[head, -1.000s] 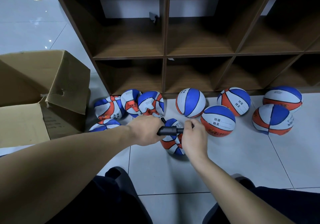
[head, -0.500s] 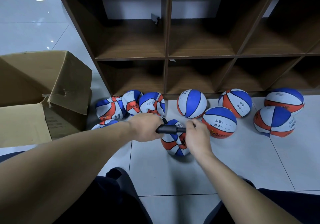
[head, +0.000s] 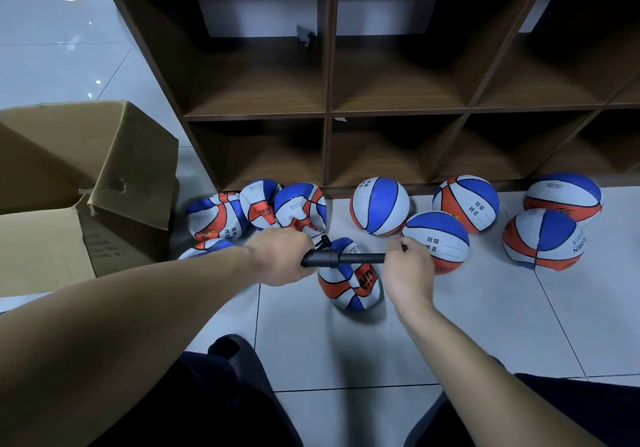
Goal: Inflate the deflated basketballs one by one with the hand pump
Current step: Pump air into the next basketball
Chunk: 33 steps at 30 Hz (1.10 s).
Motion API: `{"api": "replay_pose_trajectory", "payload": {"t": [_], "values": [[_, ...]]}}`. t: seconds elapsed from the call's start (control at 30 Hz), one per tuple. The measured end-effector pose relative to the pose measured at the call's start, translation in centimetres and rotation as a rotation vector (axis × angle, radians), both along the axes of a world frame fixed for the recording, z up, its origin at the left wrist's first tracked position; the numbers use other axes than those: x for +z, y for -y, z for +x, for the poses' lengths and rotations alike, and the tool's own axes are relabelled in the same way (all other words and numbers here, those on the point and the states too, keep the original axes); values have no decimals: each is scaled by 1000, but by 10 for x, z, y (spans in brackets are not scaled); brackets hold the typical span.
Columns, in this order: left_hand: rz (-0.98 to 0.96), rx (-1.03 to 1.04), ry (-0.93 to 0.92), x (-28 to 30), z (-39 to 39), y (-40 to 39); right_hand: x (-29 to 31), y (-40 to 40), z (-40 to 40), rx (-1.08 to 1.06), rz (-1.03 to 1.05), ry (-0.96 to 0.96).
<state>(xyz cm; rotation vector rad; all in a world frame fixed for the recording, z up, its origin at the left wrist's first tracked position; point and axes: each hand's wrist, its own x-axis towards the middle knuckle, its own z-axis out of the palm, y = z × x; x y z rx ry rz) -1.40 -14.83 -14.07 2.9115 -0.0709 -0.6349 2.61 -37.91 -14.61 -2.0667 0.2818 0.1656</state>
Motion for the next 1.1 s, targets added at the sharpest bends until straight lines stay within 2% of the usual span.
{"api": "replay_pose_trajectory", "payload": {"t": [0.6, 0.73, 0.87, 1.0, 1.1], "values": [[-17, -114, -38, 5, 0, 27, -15, -26, -24, 182, 3, -65], [-94, -71, -76, 7, 3, 17, -11, -23, -16, 233, -12, -62], [-83, -20, -100, 6, 6, -4, 1, -4, 5, 186, -28, -8], [-97, 33, -151, 5, 7, -20, 2, 19, 24, 52, 0, -37], [-36, 7, -111, 4, 7, -15, 2, 16, 22, -2, 16, -32]]}}
